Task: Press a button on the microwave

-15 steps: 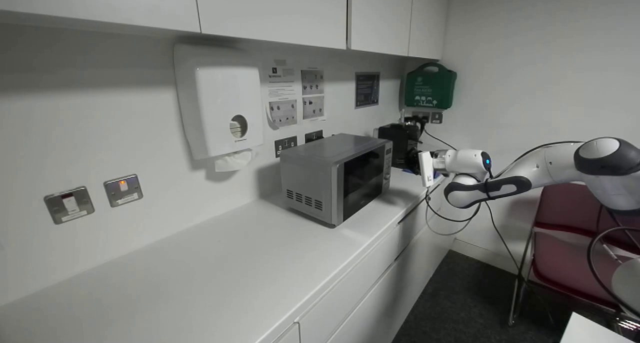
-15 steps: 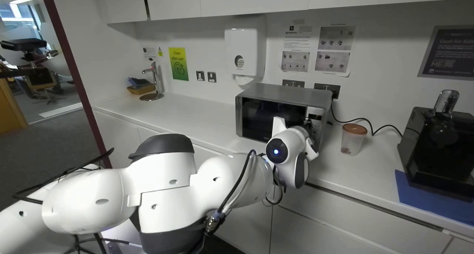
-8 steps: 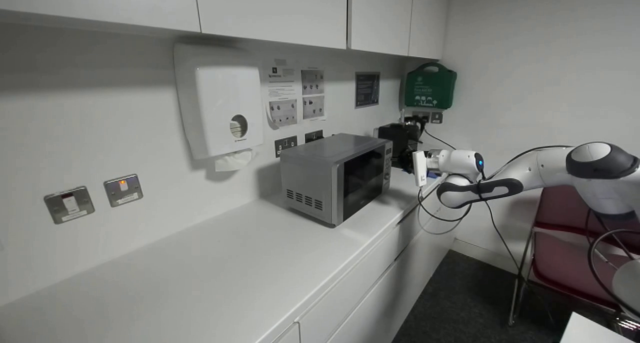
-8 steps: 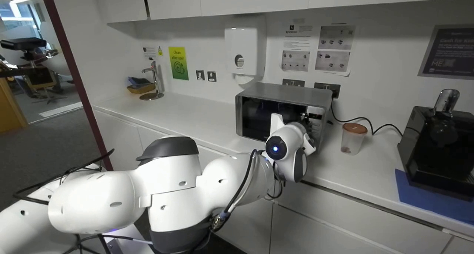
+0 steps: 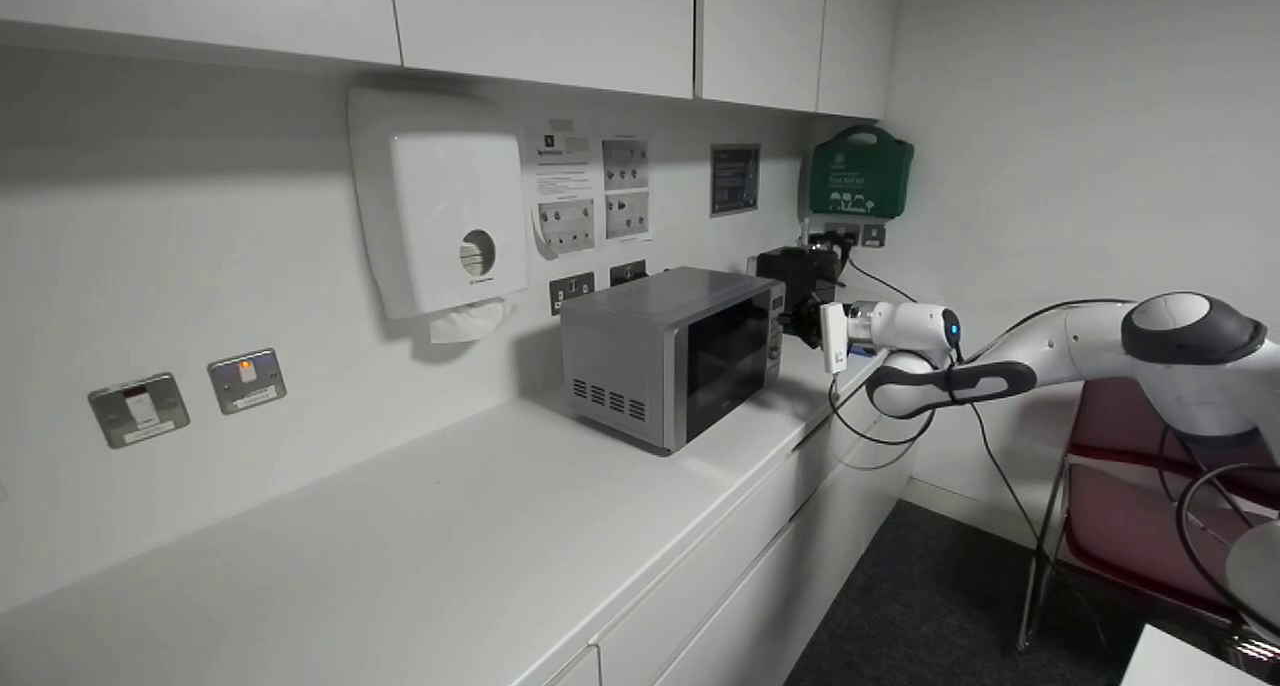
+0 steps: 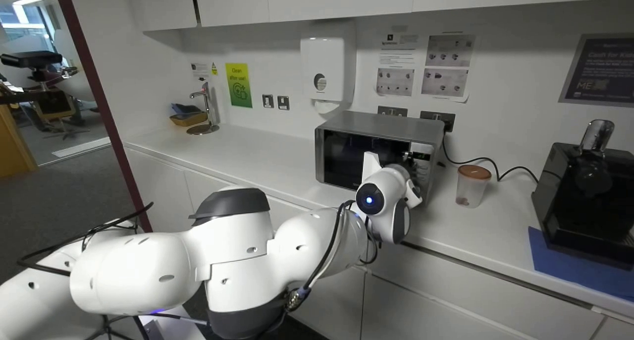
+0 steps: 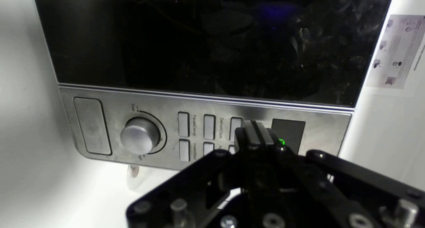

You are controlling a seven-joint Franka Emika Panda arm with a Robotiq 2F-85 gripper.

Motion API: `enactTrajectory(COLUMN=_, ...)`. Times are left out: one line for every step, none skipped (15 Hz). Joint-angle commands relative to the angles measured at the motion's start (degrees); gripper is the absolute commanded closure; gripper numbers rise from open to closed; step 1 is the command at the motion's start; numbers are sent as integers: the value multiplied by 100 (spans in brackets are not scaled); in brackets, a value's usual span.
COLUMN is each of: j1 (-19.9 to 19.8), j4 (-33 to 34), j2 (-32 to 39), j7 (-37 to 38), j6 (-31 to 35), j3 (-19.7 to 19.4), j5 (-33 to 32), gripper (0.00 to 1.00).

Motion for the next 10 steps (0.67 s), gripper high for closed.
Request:
enactTrajectory(j1=-7, j4=223, j2=193, j7=-29, j6=-205, j3=238, j5=-215, gripper=100)
enactTrajectory(j1=-15, j4=222, j2=205, j7=-33, j6=-221, j3=246, j5=-217, gripper=100)
enactTrajectory(j1=-20, j4=222, j2=204, j7=-40, j6=-245, j3=248, j5=-213, gripper=100)
enactTrajectory(j1=-23, j4=228, j2=219, j7=-55, j6=-271, j3=257, j5=-210, gripper=100)
enactTrajectory(j1=-29, j4=225, j2=223, j7=-74, j6=-319, j3=270, j5=-197, gripper=100)
enactTrajectory(j1=-33, j4=225, j2=236, j7=-103, j6=-365, j3=285, j5=-182, gripper=100)
enactTrajectory(j1=-39, j4=219, j2=243, j7=-126, j6=-397, j3=298, j5=-172, gripper=100)
enactTrajectory(j1=-40, j4=217, j2=254, j7=-149, j6=-434, j3=315, j5=-160, gripper=100)
enactTrajectory(j1=-44, j4=211, j2=268, j7=-175, j6=-478, j3=345, j5=-147, gripper=100)
enactTrajectory(j1=-44, j4=214, j2=290, j7=-203, j6=-520, j3=378, j5=-131, gripper=100)
